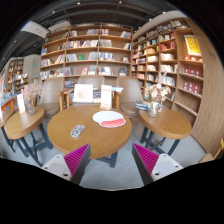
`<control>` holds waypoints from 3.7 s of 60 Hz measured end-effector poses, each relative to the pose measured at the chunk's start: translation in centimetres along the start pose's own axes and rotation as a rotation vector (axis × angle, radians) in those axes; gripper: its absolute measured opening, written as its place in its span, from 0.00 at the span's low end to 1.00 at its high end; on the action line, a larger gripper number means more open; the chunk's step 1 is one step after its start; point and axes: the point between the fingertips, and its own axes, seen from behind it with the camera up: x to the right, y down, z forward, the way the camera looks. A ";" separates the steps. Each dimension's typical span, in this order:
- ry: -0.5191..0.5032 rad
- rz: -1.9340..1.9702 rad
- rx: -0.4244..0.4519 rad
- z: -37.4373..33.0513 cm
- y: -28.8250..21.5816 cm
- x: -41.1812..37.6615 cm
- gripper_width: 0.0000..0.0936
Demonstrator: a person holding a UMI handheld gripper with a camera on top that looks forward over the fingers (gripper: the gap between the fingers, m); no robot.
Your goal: Arrange mouse
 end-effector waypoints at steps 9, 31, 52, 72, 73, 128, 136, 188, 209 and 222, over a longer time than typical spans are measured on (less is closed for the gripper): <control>-0.057 -0.005 -0.008 1.4 0.6 -5.5 0.92; -0.197 -0.054 -0.032 6.1 1.7 -17.7 0.92; -0.142 -0.070 -0.089 16.1 4.0 -20.4 0.92; -0.156 -0.029 -0.131 25.1 4.1 -21.8 0.91; -0.154 -0.027 -0.135 25.4 4.0 -21.8 0.91; -0.185 0.001 -0.189 27.6 0.0 -22.3 0.44; -0.184 0.044 -0.105 27.1 -7.2 -19.6 0.44; 0.006 0.023 -0.218 49.9 -5.9 -1.5 0.68; 0.050 0.121 -0.128 33.0 -10.5 -1.7 0.91; 0.044 0.130 -0.063 18.4 -9.2 -4.0 0.91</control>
